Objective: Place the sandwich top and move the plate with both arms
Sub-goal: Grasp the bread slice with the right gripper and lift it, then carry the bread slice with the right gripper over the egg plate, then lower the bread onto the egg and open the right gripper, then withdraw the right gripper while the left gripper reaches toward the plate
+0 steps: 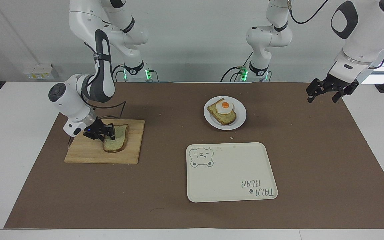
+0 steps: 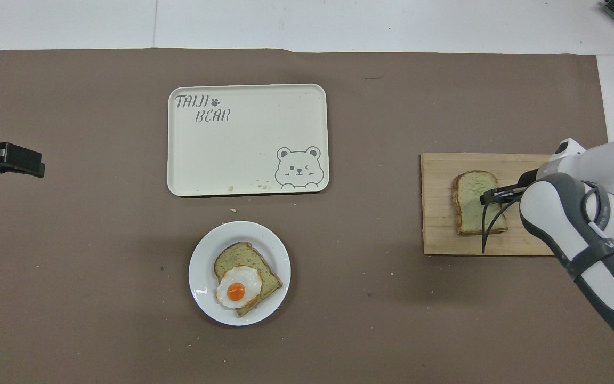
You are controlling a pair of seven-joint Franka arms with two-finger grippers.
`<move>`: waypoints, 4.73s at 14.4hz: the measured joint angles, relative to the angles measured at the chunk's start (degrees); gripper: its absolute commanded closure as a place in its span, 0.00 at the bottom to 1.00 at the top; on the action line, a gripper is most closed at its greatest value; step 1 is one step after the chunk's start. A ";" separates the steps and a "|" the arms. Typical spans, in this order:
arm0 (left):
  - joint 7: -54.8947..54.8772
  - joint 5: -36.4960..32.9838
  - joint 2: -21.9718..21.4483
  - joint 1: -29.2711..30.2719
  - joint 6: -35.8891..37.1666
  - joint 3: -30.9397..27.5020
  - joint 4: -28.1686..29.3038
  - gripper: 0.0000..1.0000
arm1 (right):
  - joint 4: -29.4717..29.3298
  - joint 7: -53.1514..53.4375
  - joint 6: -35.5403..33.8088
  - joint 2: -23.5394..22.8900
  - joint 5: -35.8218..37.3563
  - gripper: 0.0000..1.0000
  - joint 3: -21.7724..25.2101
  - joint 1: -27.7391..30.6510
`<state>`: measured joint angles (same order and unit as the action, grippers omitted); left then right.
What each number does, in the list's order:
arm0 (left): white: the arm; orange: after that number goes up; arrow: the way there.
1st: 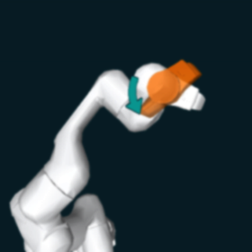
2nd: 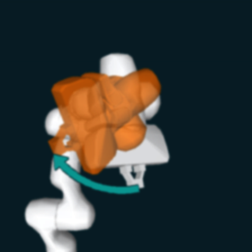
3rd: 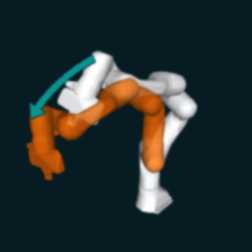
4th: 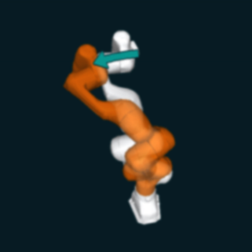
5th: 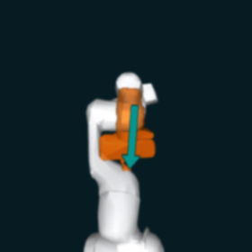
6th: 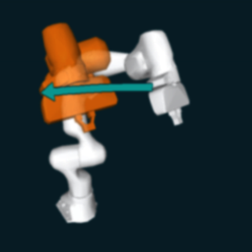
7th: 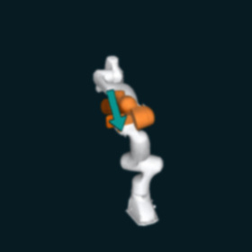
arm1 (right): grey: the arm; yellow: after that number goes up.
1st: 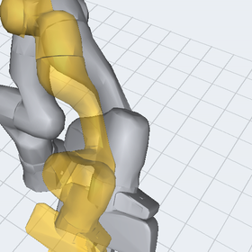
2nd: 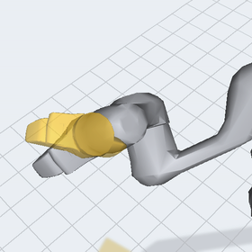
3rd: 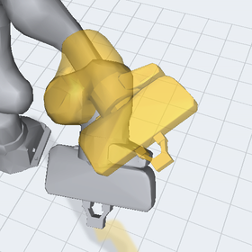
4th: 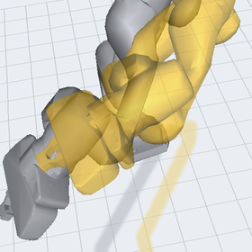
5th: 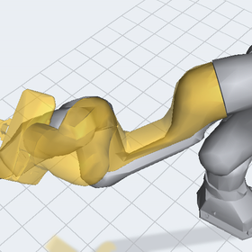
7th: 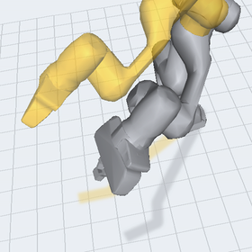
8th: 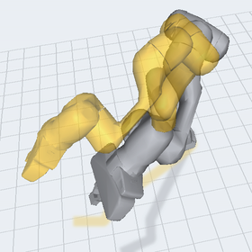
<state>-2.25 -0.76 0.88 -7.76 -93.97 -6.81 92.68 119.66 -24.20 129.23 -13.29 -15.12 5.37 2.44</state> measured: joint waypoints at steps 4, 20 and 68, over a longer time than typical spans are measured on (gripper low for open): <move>0.00 0.00 0.00 0.00 0.00 0.00 0.00 0.00 | -0.01 0.05 0.01 0.05 0.00 1.00 0.06 0.01; 0.00 0.00 0.00 0.00 0.00 0.00 0.00 0.00 | -8.97 7.27 -15.48 3.71 0.00 1.00 -0.33 -1.00; -0.10 0.81 -0.19 -0.14 0.17 0.68 -0.02 0.00 | -13.87 45.15 -5.73 4.19 8.04 0.00 -1.11 -34.16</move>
<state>-2.35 0.05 0.69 -7.90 -93.81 -6.14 92.66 105.80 20.94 123.49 -9.10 -7.08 4.25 -31.73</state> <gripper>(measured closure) 0.000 0.000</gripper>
